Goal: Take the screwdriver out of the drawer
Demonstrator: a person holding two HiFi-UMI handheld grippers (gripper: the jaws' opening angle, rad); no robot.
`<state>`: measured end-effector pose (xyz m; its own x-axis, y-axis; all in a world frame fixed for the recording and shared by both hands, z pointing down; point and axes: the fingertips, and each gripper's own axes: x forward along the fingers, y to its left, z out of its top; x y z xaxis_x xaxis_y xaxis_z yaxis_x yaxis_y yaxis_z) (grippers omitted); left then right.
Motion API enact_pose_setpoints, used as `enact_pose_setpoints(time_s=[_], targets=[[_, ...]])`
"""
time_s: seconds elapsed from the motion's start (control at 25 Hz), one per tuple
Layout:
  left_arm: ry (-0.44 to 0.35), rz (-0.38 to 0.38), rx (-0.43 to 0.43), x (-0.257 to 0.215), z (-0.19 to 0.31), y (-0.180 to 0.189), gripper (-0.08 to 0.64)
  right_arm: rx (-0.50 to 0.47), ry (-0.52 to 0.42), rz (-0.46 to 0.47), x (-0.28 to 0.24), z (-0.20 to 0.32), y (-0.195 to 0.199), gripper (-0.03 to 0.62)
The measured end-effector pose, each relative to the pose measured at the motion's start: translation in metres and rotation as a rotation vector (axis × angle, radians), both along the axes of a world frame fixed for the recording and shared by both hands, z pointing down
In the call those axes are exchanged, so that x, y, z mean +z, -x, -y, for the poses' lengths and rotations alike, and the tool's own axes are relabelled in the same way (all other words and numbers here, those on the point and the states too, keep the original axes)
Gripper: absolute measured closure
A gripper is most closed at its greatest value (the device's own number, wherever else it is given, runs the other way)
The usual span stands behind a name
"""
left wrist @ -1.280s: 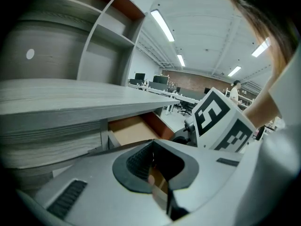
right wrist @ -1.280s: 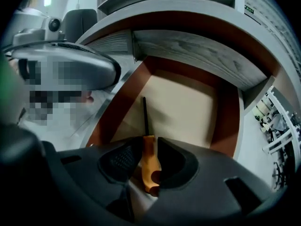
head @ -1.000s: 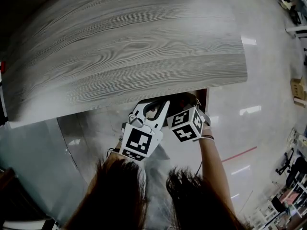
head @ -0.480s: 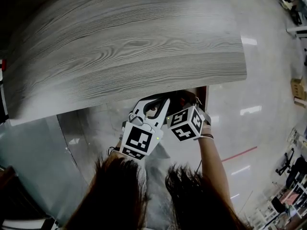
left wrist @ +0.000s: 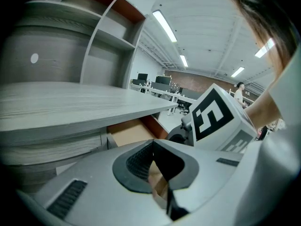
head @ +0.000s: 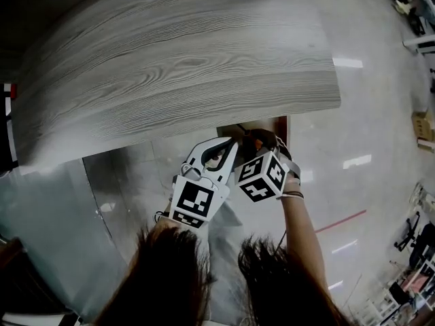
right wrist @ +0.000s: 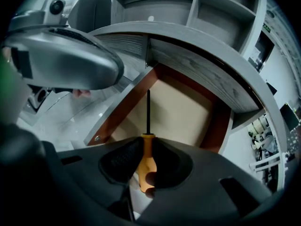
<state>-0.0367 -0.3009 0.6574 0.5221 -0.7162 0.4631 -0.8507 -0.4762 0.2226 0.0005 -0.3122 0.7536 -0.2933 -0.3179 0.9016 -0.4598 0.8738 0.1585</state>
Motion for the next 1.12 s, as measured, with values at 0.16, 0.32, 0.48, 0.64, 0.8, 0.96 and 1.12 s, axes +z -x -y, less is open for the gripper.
enact_pose_setpoints(time_s=[0.16, 0.32, 0.48, 0.64, 0.8, 0.96, 1.12], targets=[[0.002, 0.01, -0.02, -0.008, -0.008, 0.002, 0.543, -0.013, -0.007, 0.0, -0.011, -0.005, -0.003, 0.508], [-0.002, 0.016, -0.048, -0.019, -0.017, 0.006, 0.543, -0.027, -0.02, -0.001, -0.02, -0.013, -0.003, 0.508], [-0.005, 0.02, -0.087, -0.029, -0.026, 0.011, 0.543, -0.03, -0.038, 0.005, -0.029, -0.02, -0.004, 0.508], [0.002, 0.028, -0.115, -0.037, -0.036, 0.013, 0.543, -0.01, -0.069, 0.026, -0.044, -0.025, -0.007, 0.508], [0.011, 0.023, -0.139, -0.049, -0.044, 0.014, 0.543, 0.018, -0.095, 0.055, -0.061, -0.03, -0.011, 0.508], [0.017, 0.024, -0.167, -0.062, -0.052, 0.017, 0.543, 0.05, -0.114, 0.081, -0.077, -0.035, -0.015, 0.508], [0.01, 0.032, -0.188, -0.078, -0.059, 0.016, 0.543, 0.08, -0.132, 0.115, -0.095, -0.04, -0.02, 0.508]])
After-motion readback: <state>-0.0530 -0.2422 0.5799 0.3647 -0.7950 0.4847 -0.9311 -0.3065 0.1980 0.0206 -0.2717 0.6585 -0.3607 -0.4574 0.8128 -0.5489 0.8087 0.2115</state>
